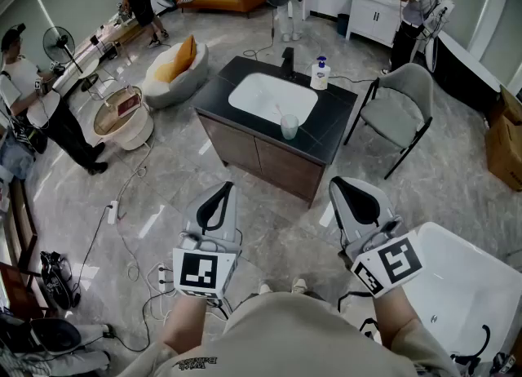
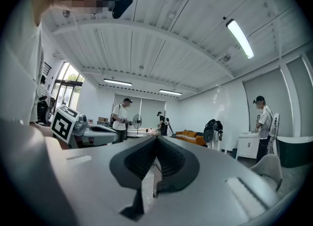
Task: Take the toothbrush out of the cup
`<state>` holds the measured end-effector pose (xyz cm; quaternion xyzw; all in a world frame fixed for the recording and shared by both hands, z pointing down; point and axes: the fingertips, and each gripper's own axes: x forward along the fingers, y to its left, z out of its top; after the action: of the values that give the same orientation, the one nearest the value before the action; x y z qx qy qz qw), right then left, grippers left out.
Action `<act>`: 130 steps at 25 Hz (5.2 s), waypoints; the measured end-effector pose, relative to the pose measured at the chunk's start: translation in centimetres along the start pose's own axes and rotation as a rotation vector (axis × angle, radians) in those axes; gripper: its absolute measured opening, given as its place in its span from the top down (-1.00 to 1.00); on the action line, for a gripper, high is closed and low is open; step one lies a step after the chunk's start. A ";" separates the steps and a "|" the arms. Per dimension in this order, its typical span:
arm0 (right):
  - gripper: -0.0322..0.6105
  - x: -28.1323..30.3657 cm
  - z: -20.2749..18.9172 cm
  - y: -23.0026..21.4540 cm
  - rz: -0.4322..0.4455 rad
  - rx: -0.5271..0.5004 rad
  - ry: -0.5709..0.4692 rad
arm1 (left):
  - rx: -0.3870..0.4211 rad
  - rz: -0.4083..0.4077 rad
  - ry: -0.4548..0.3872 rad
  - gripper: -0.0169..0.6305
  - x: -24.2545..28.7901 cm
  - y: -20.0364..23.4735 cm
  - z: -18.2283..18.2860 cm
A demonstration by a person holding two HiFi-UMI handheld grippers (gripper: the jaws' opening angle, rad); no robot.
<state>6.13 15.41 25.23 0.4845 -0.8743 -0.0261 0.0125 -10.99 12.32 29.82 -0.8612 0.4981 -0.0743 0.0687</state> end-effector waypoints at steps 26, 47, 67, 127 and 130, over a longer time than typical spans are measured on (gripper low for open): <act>0.38 -2.0 0.1 -5.0 -0.118 0.052 -0.052 | 0.008 -0.027 0.016 0.94 2.6 -2.6 0.8; 0.39 -3.3 -1.5 -8.3 0.005 0.021 -0.055 | 0.039 0.066 0.027 0.94 4.0 -6.0 0.9; 0.39 6.3 -4.2 -12.3 -0.022 0.028 -0.019 | 0.038 0.029 0.025 0.94 12.1 -0.2 -1.9; 0.42 40.3 -19.1 -22.9 0.091 0.072 0.369 | -0.059 -0.040 0.152 0.94 40.5 19.1 -10.0; 0.42 40.6 -22.6 -22.2 0.118 0.075 0.450 | -0.091 -0.051 0.193 0.94 40.9 18.8 -12.4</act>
<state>4.46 -31.54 46.36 0.4264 -0.8766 0.1157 0.1906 -9.22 -33.01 40.80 -0.8646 0.4833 -0.1358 -0.0206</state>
